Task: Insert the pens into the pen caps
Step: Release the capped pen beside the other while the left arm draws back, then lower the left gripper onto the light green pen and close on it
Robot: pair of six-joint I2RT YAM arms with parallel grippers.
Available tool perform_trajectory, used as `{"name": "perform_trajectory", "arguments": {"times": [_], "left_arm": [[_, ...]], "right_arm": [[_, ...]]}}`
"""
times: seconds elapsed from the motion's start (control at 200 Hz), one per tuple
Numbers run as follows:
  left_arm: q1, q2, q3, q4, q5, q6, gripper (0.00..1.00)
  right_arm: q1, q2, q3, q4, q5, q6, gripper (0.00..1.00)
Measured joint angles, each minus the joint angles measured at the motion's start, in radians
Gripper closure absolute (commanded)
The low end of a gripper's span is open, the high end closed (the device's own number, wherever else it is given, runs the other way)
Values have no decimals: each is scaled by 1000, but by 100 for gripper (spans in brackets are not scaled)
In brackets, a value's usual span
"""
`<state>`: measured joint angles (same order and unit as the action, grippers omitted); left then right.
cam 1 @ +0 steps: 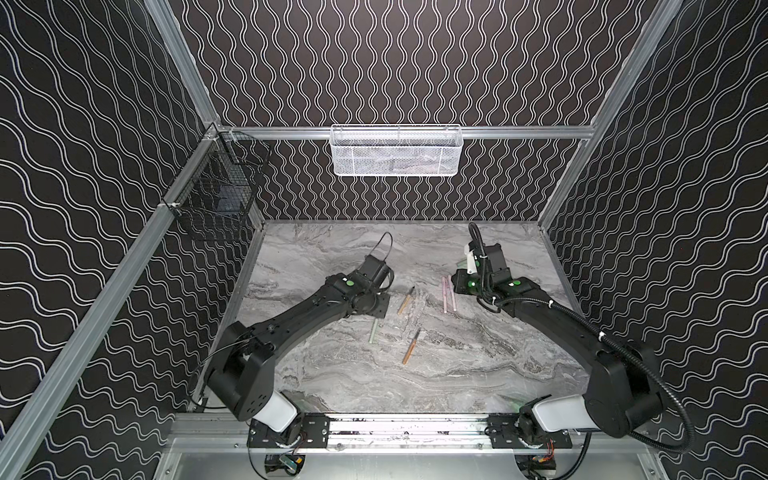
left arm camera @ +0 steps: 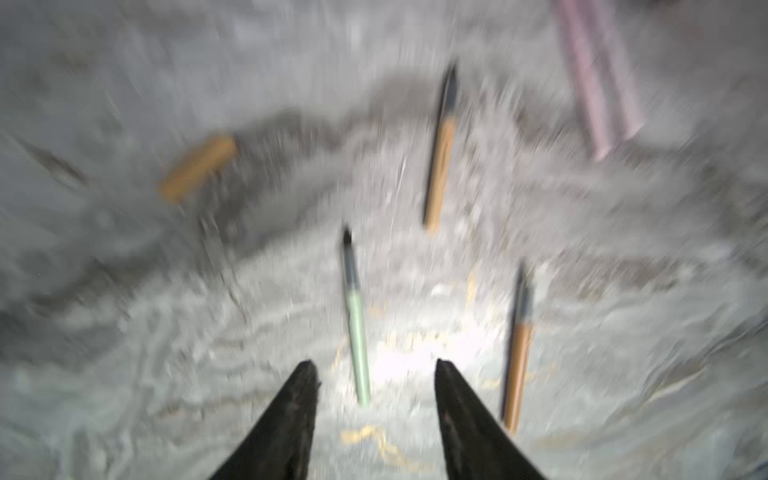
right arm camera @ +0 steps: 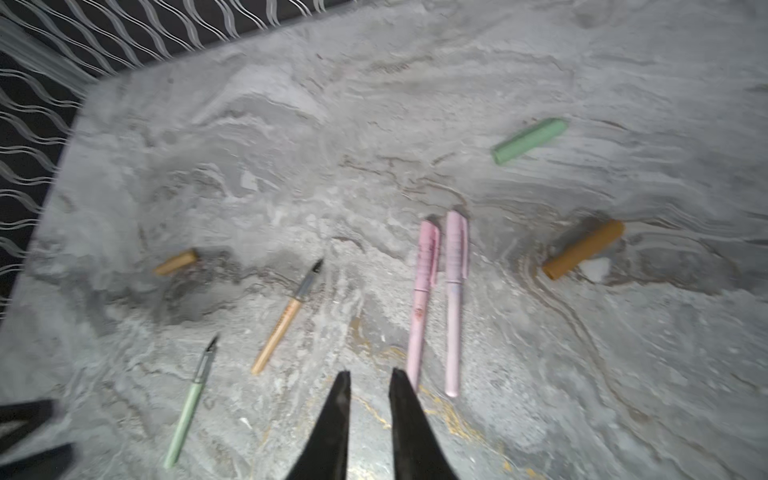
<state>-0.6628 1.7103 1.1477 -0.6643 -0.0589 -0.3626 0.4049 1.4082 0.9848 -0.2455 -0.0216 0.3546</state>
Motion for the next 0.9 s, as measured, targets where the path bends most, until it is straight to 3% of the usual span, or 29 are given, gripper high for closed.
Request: {"name": "perform_trajectory", "arguments": {"times": [0.335,0.445,0.621,0.901], "left_arm": [[-52,137,-34,-64,51,0,61],[-68,184,-34,-63,20,-5,68],[-67,215,-33,-49,-39,-31,69],[-69,267,-26,-24,-50,-34,80]], "right_arm": [[0,-46,-42,27,-23,0,87],[0,-48,-44,32,-34,0,87],[1,-52,-51,48,-42,0,87],[1,-59,-57,56,-44,0,88]]}}
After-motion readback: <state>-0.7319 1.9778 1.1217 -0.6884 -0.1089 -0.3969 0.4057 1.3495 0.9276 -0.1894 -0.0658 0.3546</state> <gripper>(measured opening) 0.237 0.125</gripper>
